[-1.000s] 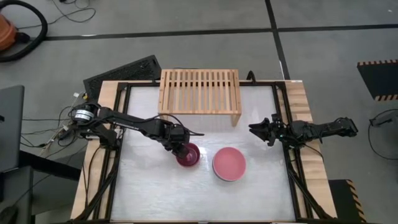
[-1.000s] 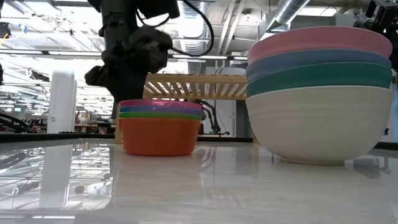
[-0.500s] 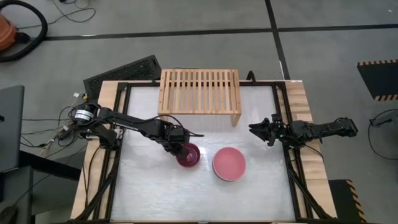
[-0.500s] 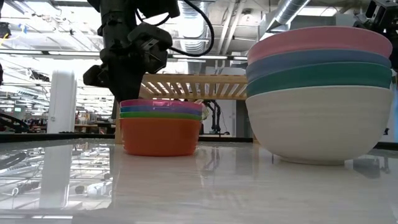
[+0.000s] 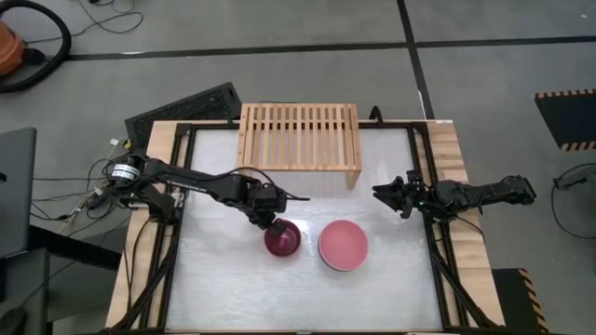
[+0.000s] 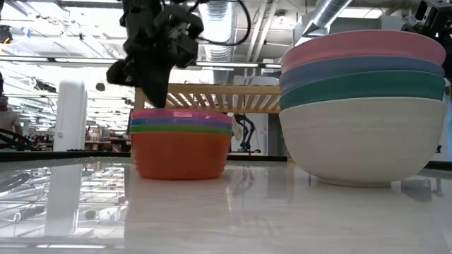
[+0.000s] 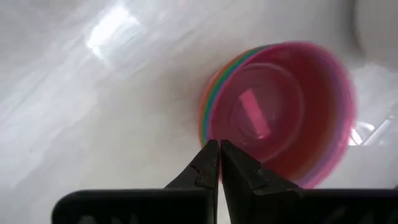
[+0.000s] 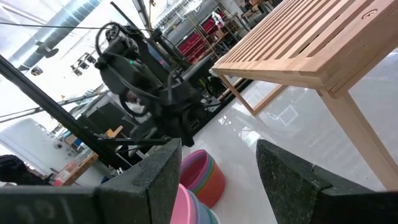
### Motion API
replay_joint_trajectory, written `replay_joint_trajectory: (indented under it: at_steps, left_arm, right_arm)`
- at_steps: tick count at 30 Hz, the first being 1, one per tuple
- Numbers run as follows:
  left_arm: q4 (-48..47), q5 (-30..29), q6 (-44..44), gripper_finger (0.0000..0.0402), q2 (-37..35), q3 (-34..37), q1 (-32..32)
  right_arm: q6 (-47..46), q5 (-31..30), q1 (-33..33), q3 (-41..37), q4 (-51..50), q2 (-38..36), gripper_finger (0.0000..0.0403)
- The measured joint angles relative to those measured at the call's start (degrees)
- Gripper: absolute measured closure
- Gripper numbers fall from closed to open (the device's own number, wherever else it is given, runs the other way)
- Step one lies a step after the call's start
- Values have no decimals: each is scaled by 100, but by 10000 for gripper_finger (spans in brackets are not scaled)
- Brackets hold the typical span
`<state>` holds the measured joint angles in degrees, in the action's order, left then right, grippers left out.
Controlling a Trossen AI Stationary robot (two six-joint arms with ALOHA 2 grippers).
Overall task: Place and stack bowls onto a shelf
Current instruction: Put the pink bowl on the shelf
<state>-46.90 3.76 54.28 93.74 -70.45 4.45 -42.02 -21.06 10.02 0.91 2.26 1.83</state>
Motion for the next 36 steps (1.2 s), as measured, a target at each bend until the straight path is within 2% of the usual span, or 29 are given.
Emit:
replay_joint_trajectory:
  at_steps: [9,15,19,22,25,31,36]
  left_arm:
    - [-189,-13,-299,390,-1,-145,74]
    - [-129,-268,-1200,310,2,-145,92]
    - [-115,-281,-1296,244,3,-145,37]
    - [-116,-340,-1297,219,6,-145,79]
    - [-44,-500,-1312,214,8,-99,87]
    - [532,-119,-968,221,17,383,83]
    - [510,-260,-1032,227,33,421,67]
  right_arm:
    - [-1,0,0,0,0,0,168]
    - [-2,0,0,0,0,0,168]
    - [-2,0,0,0,0,0,168]
    - [0,0,0,0,0,0,168]
    - [2,-2,0,0,0,0,168]
    - [2,-2,-1,0,0,0,168]
    - [4,-10,-4,0,0,0,168]
